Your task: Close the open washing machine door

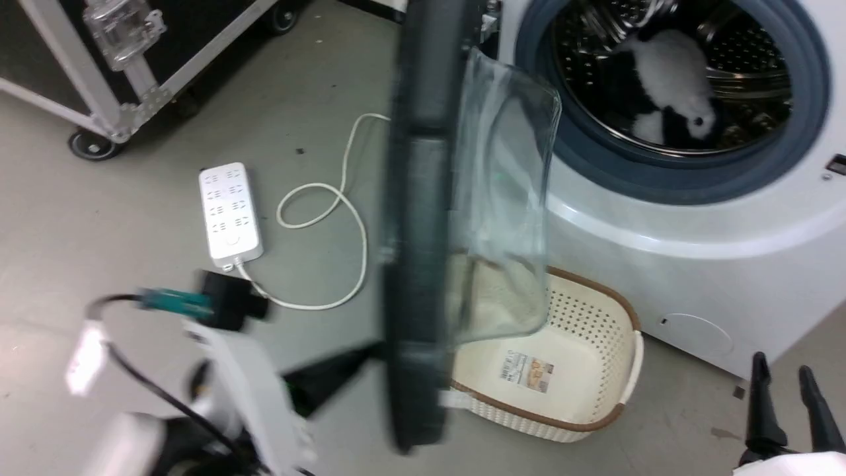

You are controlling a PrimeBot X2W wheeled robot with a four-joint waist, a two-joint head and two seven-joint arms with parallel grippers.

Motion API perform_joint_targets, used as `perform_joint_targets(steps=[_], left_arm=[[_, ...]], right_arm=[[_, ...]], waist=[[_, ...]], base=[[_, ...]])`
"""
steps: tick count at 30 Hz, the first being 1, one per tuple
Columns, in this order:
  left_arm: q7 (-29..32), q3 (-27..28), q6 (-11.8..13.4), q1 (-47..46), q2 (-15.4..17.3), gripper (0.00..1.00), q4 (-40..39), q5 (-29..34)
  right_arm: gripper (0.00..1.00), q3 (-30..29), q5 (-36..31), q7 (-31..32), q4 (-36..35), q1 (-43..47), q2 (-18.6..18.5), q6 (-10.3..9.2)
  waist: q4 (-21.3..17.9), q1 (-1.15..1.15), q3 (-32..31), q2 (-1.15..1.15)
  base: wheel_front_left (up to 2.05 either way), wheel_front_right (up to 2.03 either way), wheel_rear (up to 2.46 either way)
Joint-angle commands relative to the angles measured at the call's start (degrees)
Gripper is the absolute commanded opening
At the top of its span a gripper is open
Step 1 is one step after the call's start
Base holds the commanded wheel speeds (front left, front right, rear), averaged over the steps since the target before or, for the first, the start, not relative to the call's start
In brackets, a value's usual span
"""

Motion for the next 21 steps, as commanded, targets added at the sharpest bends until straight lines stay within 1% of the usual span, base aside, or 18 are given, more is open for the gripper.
perform_joint_targets(steps=[1, 2, 5, 8, 14, 18, 21], left_arm=[[0.47, -1.03, -0.63, -0.38, -0.27, 0.00, -0.71, -1.10], [-1.35, -6.53, -0.64, -1.83, -1.58, 0.00, -1.64, 0.02], [-4.64, -11.18, -0.64, -4.26, -3.04, 0.00, -0.34, 1.93], [-9.09, -15.17, -0.64, -7.55, -4.28, 0.00, 3.05, 5.09], [-18.34, -21.51, -0.65, -15.69, -7.13, 0.00, 12.99, 11.43], [-23.89, -24.09, -0.65, -21.32, -9.20, 0.00, 19.37, 14.42], [-27.50, -24.83, -0.65, -25.52, -10.71, 0.00, 24.41, 16.73]], right_arm=[[1.00, -0.39, 0.48, -0.49, 0.23, -0.79, -0.16, 0.06], [1.00, -1.05, 0.95, -0.52, 0.20, -0.71, -0.16, 0.06], [1.00, -0.99, 1.51, -0.52, 0.30, -0.76, -0.16, 0.06], [1.00, -0.73, 1.90, -0.53, 0.24, -0.97, -0.16, 0.06], [1.00, 0.22, 2.68, -0.53, -0.11, -2.16, -0.16, 0.06], [1.00, 0.99, 3.45, -0.53, -0.19, -2.95, -0.16, 0.06], [1.00, 1.62, 4.14, -0.53, -0.19, -3.58, -0.16, 0.06]], waist=[[-0.78, 0.00, -0.16, 0.00], [-3.19, 0.00, 0.04, 0.00], [-6.41, 0.00, 0.48, 0.00], [-9.92, 0.00, 1.23, 0.00], [-18.07, 0.00, 3.01, 0.00], [-23.27, 0.00, 4.23, 0.00], [-26.70, 0.00, 5.24, 0.00]], base=[[0.00, 0.00, 0.00], [0.00, 0.00, 0.00], [0.00, 0.00, 0.00], [0.00, 0.00, 0.00], [0.00, 0.00, 0.00], [0.00, 0.00, 0.00], [0.00, 0.00, 0.00]])
